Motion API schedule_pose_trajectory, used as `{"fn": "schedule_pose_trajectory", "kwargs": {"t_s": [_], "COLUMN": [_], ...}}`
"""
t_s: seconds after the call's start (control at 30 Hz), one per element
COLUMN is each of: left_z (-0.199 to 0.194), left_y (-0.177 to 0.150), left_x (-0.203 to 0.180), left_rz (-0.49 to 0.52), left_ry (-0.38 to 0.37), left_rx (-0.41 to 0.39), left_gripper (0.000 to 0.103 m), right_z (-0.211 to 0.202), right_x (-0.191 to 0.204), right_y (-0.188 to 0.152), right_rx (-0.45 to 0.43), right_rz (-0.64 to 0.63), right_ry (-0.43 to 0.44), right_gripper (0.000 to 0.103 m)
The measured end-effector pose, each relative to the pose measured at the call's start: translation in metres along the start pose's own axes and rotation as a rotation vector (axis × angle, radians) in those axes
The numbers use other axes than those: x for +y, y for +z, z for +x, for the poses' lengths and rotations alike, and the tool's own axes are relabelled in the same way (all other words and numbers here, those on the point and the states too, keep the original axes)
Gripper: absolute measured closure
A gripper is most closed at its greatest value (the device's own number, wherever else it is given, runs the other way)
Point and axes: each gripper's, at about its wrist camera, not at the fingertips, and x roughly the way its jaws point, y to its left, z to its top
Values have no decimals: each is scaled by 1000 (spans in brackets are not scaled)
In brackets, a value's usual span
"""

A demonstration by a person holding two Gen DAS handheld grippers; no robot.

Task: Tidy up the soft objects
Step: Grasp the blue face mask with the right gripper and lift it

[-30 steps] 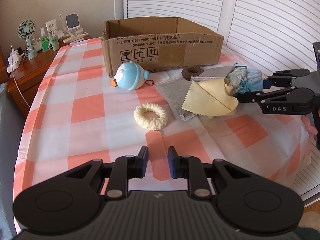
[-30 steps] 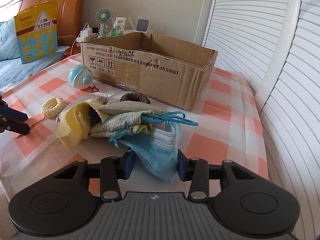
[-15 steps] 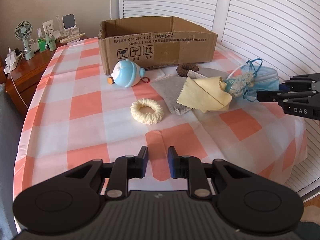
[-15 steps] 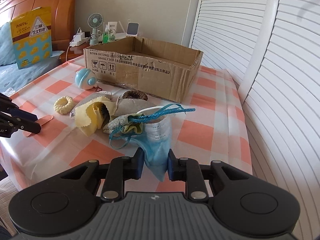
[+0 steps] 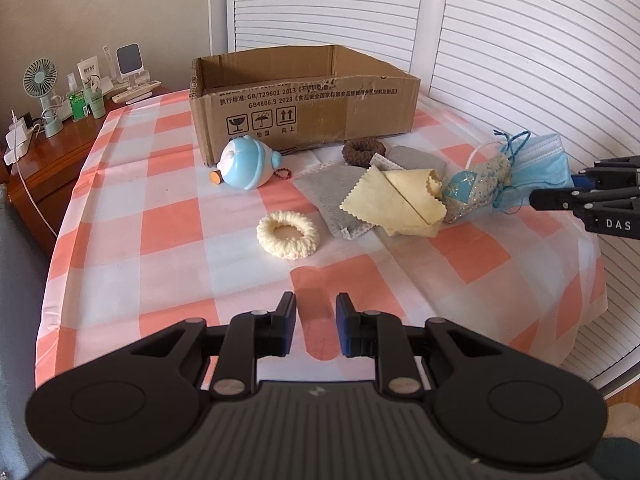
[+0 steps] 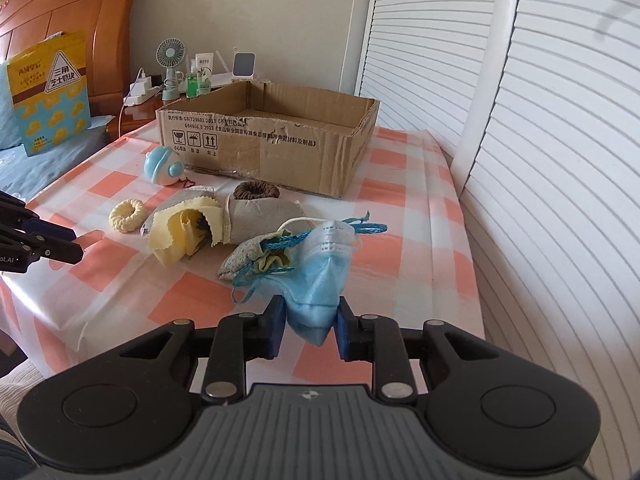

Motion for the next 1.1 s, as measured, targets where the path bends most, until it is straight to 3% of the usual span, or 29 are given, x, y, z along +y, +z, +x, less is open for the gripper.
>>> {"fn": "schedule_pose_trajectory", "kwargs": {"t_s": [0.07,0.13,0.53,0.6,0.67,0.8,0.93,1.0,1.07,1.1], "left_z": [2,3,6,6,7,8,8,8,8,8], "left_y": [-2,-4,-5,-4,-4,-3,-2,-2,-1,-1], "left_x": [1,2,3,3,2,2,1,1,1,1], "left_rz": [-4,-7,-16,-16,-16,-14,-16,-19,-24,-25], "left_ry": [-4,-5,3,4,6,10,17,20,23,25], "left_rx": [8,15,30,32,33,35,38,40,42,42], "left_gripper": [83,83,83,83,83,83,83,83,83,83], "right_z": [7,13,31,33,34,38,52,53,53,52], "right_x": [1,0,-5,-4,-5,-12,-19,-20,-18,-15], "right_y": [-7,-12,-7,-5,-3,3,9,11,13,13], "right_rx": [18,23,-44,-54,-73,-88,-70,-71,-64,-63], "right_rz": [13,15,-19,-44,-59,-98,-122,-121,-133,-141], "right_ry": [1,-10,0,-1,-3,35,86,103,100,79], "right_gripper": [58,49,49,45,31,29,31,42,70,73]}}
